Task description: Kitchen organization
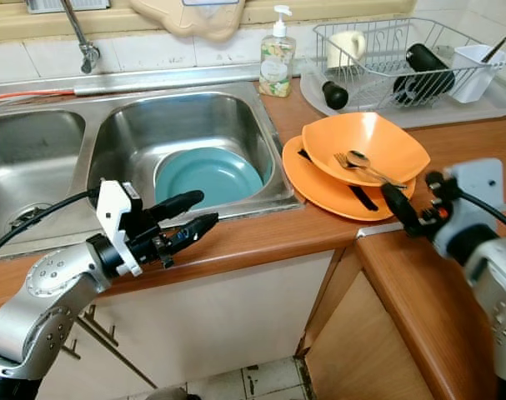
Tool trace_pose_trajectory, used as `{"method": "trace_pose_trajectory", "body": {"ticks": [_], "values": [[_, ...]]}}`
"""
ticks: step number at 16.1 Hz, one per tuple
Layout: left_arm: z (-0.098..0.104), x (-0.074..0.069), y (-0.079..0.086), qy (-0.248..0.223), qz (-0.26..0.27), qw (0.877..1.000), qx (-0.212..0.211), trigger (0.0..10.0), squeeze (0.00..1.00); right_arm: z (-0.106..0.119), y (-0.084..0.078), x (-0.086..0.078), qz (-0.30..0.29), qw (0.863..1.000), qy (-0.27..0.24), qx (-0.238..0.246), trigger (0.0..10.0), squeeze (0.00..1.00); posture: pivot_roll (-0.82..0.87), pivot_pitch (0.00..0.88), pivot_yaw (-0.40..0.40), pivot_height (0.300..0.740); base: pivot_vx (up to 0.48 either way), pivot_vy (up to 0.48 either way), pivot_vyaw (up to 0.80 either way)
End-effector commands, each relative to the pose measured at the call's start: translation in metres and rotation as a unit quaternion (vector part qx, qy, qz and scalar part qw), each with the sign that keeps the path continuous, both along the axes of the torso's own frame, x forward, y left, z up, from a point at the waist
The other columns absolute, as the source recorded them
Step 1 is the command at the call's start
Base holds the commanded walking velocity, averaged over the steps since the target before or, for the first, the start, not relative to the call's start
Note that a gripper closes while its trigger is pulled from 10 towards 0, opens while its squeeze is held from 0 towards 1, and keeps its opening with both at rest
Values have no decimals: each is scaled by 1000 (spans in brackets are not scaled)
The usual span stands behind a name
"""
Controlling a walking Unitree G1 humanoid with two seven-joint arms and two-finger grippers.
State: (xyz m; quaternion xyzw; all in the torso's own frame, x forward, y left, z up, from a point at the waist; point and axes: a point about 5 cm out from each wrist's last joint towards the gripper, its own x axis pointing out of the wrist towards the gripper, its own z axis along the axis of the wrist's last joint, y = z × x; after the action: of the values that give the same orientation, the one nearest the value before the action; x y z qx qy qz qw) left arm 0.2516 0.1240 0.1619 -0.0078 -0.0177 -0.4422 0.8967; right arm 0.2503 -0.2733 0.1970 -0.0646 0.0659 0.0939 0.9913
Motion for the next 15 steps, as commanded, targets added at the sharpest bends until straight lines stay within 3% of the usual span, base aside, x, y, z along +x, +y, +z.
{"method": "trace_pose_trajectory", "body": {"ticks": [1, 6, 11, 15], "values": [[2, -1, 0, -3, -2, 1000, 3, 10000, 0, 4, 6, 3, 11, 1000, -12, 0, 10000, 0, -54, 0, 30, 740, 0, 0, 0], [3, -2, 0, -3, -2, 1000, 2, 10000, 0, 3, 13, -1, 52, 999, -2, -7, 10000, 0, -56, 0, 30, 740, 0, 0, 0], [0, -6, -5, 13, -36, 999, 5, 10000, 0, -2, -15, -6, -21, 999, 15, -41, 10000, 0, -65, 0, 40, 740, 0, 0, 0], [-6, -16, -8, 49, -84, 995, 10, 10000, 0, 2, -24, -1, -57, 998, -2, -35, 10000, 0, -64, 0, 38, 740, 0, 0, 0]]}}
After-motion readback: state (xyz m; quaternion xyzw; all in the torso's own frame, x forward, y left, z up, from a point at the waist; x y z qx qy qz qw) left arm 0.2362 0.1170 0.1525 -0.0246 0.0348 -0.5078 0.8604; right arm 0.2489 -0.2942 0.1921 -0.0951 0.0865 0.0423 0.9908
